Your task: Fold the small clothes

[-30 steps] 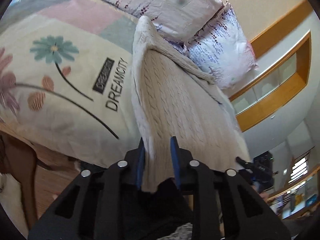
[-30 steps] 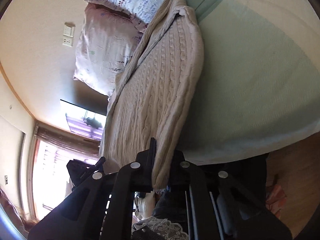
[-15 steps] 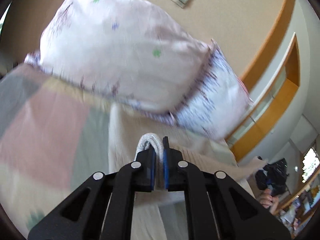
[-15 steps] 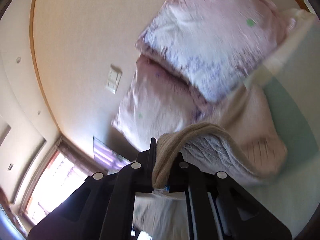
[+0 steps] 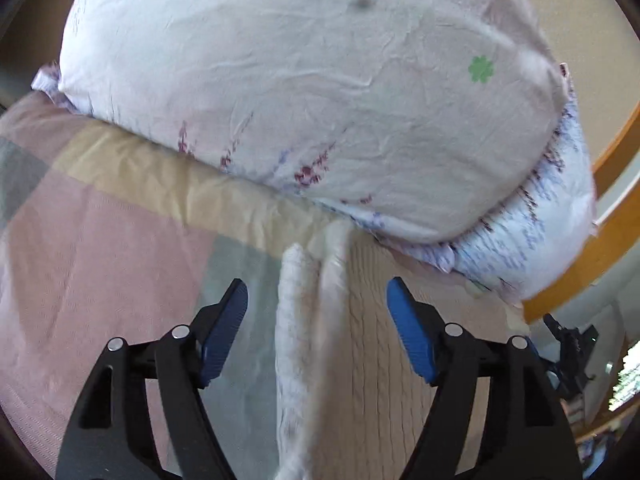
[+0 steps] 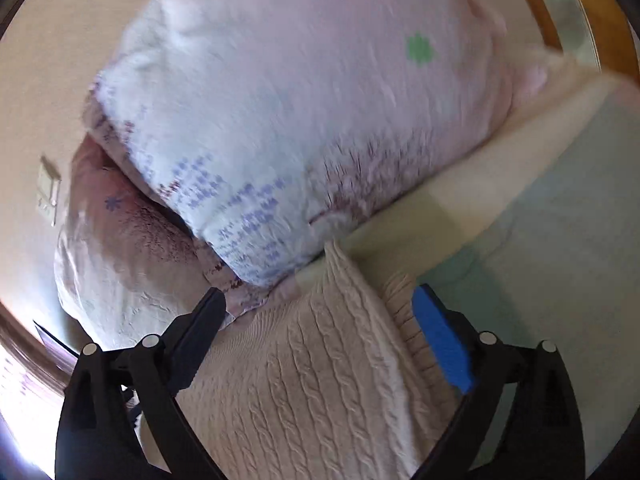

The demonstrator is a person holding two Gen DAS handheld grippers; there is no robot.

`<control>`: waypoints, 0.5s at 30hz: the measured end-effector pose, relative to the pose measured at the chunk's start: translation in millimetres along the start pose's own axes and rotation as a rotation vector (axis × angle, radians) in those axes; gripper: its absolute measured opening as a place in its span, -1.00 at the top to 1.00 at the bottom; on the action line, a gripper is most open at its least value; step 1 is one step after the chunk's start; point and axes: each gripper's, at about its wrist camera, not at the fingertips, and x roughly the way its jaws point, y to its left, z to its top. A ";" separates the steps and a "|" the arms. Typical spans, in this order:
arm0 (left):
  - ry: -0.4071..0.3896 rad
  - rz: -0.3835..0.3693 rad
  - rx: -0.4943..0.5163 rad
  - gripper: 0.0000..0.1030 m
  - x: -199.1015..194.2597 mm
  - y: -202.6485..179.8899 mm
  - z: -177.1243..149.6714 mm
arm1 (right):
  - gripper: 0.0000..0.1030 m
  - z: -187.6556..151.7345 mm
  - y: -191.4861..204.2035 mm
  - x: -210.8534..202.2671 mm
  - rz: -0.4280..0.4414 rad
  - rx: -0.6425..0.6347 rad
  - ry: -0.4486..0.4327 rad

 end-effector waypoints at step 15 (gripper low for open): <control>0.165 -0.181 -0.279 0.65 50.5 22.4 -32.3 | -0.87 -19.5 -17.5 -23.7 0.090 0.026 0.126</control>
